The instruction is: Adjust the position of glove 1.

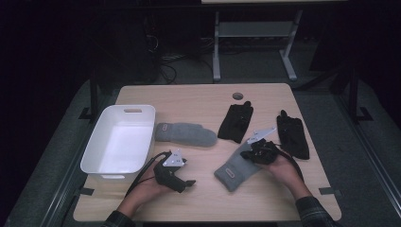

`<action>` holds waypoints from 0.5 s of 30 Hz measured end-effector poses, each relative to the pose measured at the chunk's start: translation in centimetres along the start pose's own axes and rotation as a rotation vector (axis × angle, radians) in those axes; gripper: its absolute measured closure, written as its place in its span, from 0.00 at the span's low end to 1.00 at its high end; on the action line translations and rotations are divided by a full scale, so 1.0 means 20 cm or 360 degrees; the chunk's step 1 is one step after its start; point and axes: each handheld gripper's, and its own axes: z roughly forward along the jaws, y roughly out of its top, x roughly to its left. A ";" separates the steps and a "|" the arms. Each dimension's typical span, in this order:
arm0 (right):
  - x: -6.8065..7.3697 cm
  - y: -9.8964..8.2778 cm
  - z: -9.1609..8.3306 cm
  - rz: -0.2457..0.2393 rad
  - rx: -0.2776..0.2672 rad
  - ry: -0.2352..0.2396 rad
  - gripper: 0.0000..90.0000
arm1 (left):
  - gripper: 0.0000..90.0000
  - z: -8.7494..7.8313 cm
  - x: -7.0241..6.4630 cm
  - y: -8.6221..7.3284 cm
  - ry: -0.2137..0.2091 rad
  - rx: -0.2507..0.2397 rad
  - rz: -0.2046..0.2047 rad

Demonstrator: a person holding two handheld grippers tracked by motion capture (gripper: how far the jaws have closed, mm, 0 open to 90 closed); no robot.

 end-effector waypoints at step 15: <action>0.14 0.00 -0.09 -0.0014 -0.0118 0.0024 0.92 | 0.13 0.00 0.00 0.00 0.0002 -0.0004 -0.0001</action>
